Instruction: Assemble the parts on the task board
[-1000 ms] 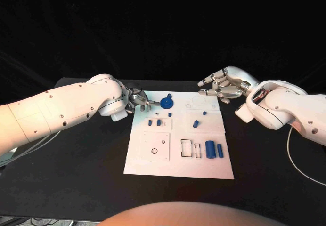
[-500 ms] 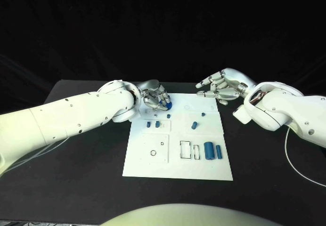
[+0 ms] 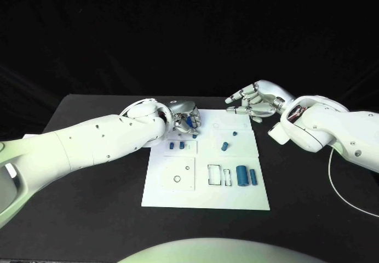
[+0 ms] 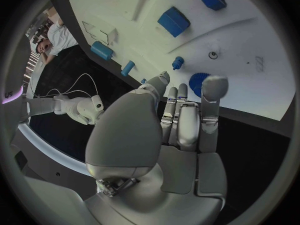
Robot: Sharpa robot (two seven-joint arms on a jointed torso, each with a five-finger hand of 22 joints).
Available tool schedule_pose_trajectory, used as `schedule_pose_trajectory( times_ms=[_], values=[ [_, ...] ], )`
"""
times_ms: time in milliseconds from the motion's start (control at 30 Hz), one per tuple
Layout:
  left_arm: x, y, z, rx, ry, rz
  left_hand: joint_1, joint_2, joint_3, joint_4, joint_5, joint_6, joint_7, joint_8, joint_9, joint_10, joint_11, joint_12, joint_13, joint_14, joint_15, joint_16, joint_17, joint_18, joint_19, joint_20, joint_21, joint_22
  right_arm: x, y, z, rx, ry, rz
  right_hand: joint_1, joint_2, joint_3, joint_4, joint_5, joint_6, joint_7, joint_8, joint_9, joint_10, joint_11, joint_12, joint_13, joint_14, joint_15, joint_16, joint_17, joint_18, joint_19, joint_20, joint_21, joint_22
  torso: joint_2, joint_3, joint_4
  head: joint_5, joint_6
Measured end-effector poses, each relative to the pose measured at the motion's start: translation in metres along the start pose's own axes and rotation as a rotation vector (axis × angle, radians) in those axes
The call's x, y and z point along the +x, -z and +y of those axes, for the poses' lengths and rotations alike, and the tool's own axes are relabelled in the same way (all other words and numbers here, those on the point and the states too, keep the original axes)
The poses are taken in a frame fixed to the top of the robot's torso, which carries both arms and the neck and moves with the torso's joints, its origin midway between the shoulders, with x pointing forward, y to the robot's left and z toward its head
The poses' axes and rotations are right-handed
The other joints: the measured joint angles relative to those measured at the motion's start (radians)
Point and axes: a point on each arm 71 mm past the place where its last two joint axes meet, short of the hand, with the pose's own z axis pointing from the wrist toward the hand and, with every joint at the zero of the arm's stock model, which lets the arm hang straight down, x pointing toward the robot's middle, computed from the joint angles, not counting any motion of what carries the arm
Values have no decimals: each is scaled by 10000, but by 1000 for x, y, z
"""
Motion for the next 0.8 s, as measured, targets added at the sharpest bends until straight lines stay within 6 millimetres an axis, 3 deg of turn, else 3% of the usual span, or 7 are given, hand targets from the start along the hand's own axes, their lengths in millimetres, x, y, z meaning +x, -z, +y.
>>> schedule_pose_trajectory(
  times_ms=[100, 167, 300, 467, 533, 800],
  values=[
    [2, -2, -2, -13, -275, 120, -93, -93, 0, 0, -29, 112, -5, -75, -61, 180, -33, -96, -124, 105, -32, 497, 509, -53, 314, -34, 1194, 759, 0, 0, 0, -3, -1, 3, 0, 0, 0, 0, 0, 0, 0, 0, 0, 0, 0, 0, 0, 0, 0, 0, 0, 0, 0, 0, 0, 0, 0, 7, -6, -2, -18],
    [3, -2, -3, -53, -456, 216, -93, -93, -30, 30, -29, 125, -18, -96, -86, 225, -26, -115, -176, 105, -33, 610, 608, -205, 348, -32, 1548, 995, 0, 0, 0, -5, -1, 4, 0, 0, 0, 0, 0, 0, 0, 0, 0, 0, 0, 0, 0, 0, 0, 0, 0, 0, 0, 0, 0, 0, 0, 7, -5, -12, -26],
    [5, -3, -3, -153, -694, 394, -173, -95, -41, 40, -29, 214, -37, -154, -123, 369, -40, -202, -245, 105, -32, 745, 740, -206, 417, -69, 2091, 1351, 0, 0, 0, -9, -3, 7, 0, 0, 0, 0, 0, 0, 0, 0, 0, 0, 0, 0, 0, 0, 0, 0, 0, 0, 0, 0, 0, 0, 0, 12, 2, -33, -41],
    [7, -4, -5, -219, -878, 580, -173, -95, -23, 58, -29, 331, -65, -188, -140, 482, -85, -232, -284, 105, -32, 794, 809, -206, 417, -69, 2513, 1627, 1, -1, 1, -26, -7, 19, 0, 0, 0, 0, 0, 0, 0, 0, 1, 0, 0, 0, 0, 0, 0, 0, 0, 0, 0, 0, 0, 1, -3, 11, 13, -42, -64],
    [7, -4, -6, -250, -934, 652, -173, -95, -13, 68, -28, 373, -55, -189, -150, 521, -85, -280, -301, 105, -32, 852, 832, -363, 417, -69, 2667, 1725, 1, -1, 1, -30, -9, 23, 0, 0, 0, 0, 0, 0, 0, 0, 1, 0, 0, 0, 1, 0, 0, 0, 1, 0, 0, 0, 0, 1, -5, 11, 13, -41, -69],
    [9, -5, -6, -397, -1099, 864, -173, -95, -13, 68, -28, 523, -86, -230, -162, 732, -156, -329, -332, 140, -68, 890, 844, -363, 453, -105, 3023, 1990, 2, -1, 1, -31, -10, 26, 0, 0, 0, 0, 0, 0, 0, 0, 1, 0, 1, 0, 1, 0, 0, 0, 1, 1, 0, 0, 0, 1, -10, 7, 13, -35, -93]
  ],
)
